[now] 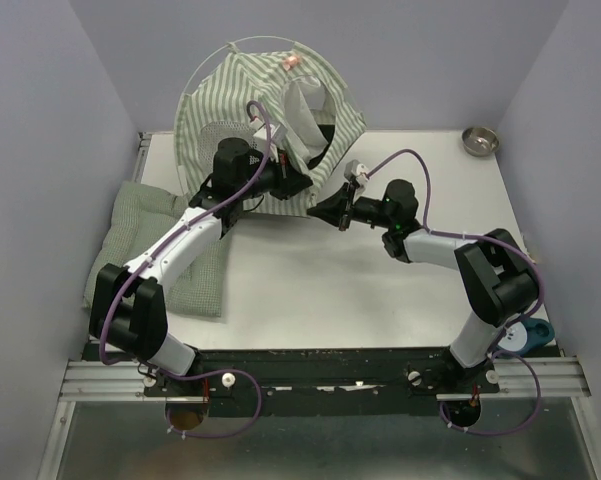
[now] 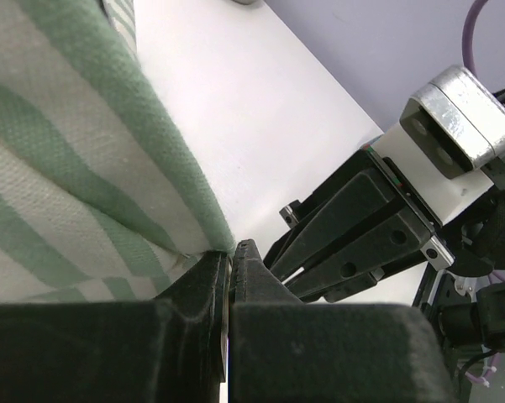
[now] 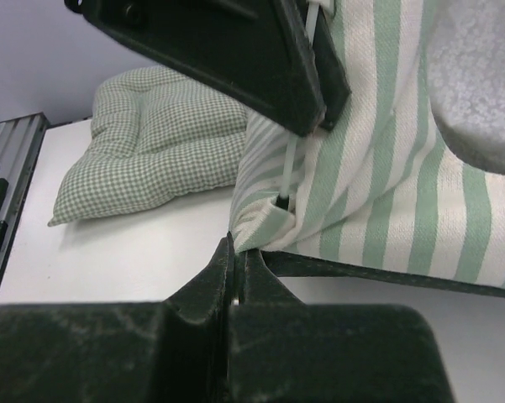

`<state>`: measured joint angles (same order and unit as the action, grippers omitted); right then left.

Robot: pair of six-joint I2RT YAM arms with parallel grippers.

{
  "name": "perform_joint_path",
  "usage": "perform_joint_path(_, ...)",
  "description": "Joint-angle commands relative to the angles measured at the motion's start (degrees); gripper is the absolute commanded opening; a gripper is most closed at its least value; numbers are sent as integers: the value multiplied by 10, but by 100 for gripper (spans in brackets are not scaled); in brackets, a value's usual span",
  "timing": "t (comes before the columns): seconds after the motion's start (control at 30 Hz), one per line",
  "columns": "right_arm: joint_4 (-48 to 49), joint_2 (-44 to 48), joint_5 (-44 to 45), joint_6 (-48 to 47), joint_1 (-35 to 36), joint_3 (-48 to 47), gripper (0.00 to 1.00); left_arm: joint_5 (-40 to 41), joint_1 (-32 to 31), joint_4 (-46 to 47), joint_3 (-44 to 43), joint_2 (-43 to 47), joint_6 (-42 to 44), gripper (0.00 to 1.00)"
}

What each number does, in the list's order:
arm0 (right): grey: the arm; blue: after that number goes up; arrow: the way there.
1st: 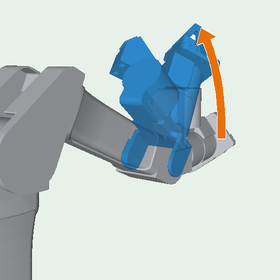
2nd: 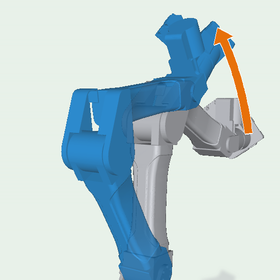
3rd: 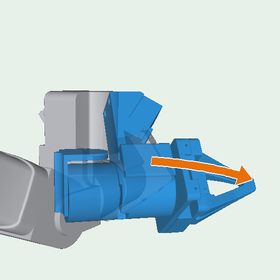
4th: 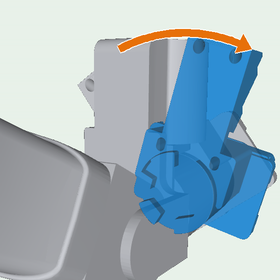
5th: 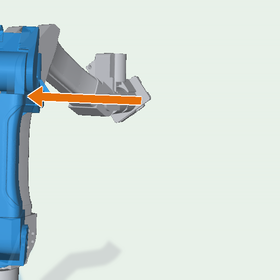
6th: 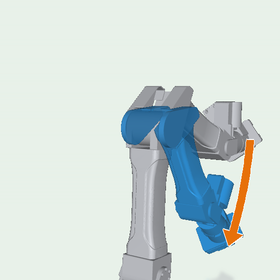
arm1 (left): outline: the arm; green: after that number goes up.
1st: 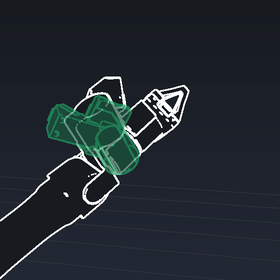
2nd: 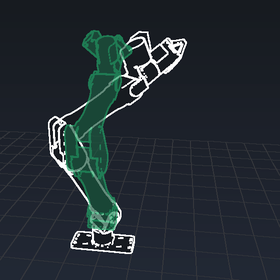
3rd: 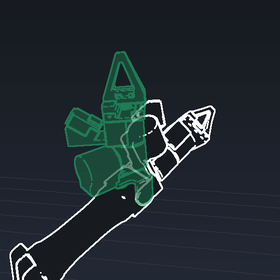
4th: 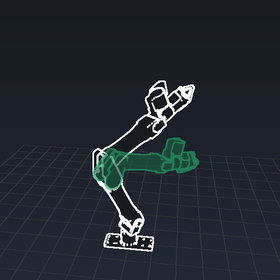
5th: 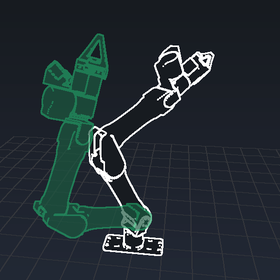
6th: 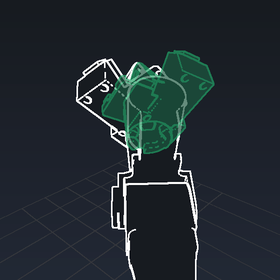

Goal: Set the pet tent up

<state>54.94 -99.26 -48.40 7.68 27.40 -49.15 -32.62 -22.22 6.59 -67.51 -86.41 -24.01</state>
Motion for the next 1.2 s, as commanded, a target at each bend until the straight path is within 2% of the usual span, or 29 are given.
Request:
perform_joint_path(0.0, -13, -2, -42, 4, 6, -24, 1, 52, -8, 44, 22, 5, 15, 0)
perform_joint_path(0.27, -53, 5, -26, 0, -1, -18, 1, 27, -2, -3, 27, 19, 48, 0)
perform_joint_path(0.3, -57, 5, -23, -4, -3, -19, 2, 27, -2, -16, 28, 21, 60, 0)
perform_joint_path(0.37, -59, 6, -24, -7, -4, -17, 11, 27, -2, -27, 34, 24, 69, 0)
perform_joint_path(0.5, -42, 0, -35, 2, -4, -24, 13, 24, -7, -33, 42, 11, 59, 0)
perform_joint_path(0.87, -25, -15, -37, 14, -3, -48, 31, 30, -13, -28, 38, -9, 60, 0)
perform_joint_path(1.17, -22, -28, -23, 23, -3, -73, 32, 27, -14, -27, 35, -21, 64, 0)
